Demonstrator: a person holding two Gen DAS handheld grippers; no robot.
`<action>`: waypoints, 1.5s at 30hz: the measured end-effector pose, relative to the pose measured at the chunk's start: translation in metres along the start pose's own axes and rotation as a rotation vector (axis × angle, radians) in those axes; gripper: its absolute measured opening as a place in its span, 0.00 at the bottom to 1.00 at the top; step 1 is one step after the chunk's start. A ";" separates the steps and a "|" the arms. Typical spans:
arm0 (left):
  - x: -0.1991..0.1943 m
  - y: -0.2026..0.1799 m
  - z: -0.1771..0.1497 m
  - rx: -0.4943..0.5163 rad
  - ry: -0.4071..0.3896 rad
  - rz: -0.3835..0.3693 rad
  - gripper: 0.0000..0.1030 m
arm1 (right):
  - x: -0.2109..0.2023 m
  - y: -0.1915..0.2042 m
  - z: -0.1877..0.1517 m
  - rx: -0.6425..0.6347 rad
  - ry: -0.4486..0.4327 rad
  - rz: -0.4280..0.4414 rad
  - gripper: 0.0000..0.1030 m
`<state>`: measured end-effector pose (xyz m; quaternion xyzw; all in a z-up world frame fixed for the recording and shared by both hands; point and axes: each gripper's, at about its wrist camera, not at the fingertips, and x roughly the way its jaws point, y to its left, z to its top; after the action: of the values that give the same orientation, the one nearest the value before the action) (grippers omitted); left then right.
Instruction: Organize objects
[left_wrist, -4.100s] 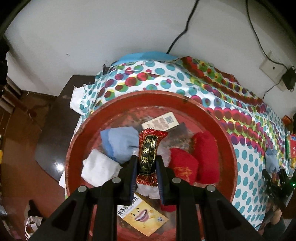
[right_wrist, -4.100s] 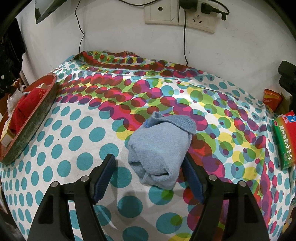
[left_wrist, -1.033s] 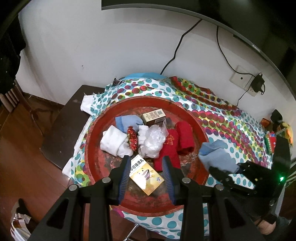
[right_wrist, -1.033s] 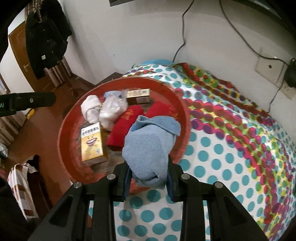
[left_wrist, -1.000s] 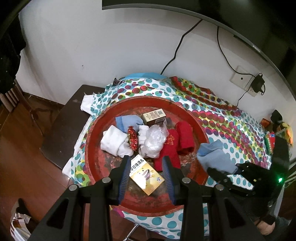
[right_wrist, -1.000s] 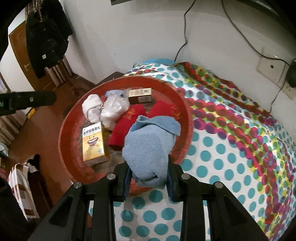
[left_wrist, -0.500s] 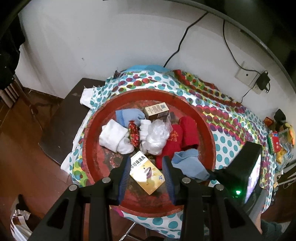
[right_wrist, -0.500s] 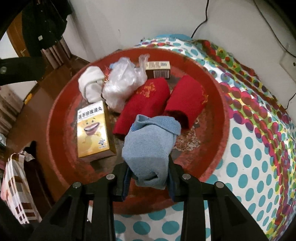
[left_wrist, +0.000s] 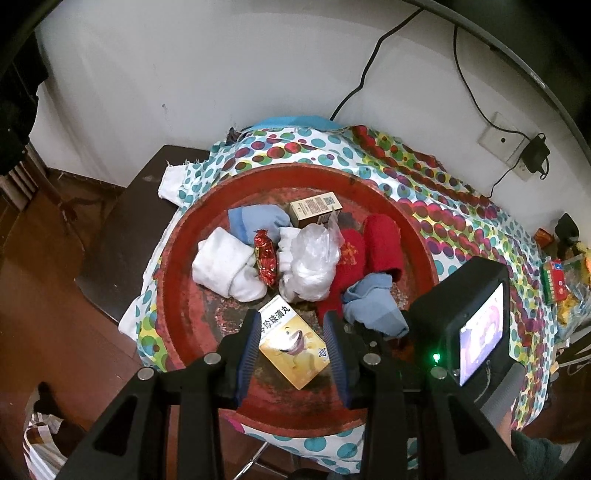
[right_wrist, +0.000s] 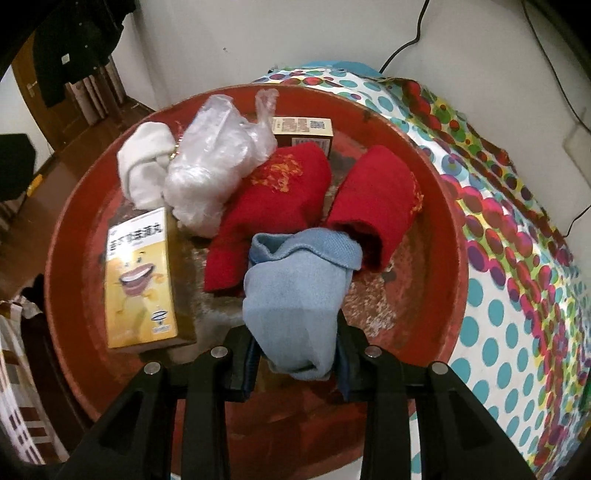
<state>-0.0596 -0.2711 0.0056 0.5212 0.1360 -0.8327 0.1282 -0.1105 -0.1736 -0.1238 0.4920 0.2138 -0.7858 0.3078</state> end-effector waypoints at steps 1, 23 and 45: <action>0.001 0.001 0.000 -0.003 0.001 -0.002 0.35 | 0.001 0.000 0.000 0.001 0.000 0.003 0.33; 0.007 -0.015 -0.003 0.007 -0.009 -0.019 0.35 | -0.072 0.000 -0.040 0.058 0.047 -0.006 0.98; 0.015 -0.018 -0.004 -0.019 -0.012 0.006 0.35 | -0.087 -0.003 -0.038 0.092 0.050 -0.021 0.99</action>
<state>-0.0686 -0.2541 -0.0082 0.5154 0.1418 -0.8340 0.1366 -0.0605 -0.1235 -0.0613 0.5230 0.1904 -0.7853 0.2713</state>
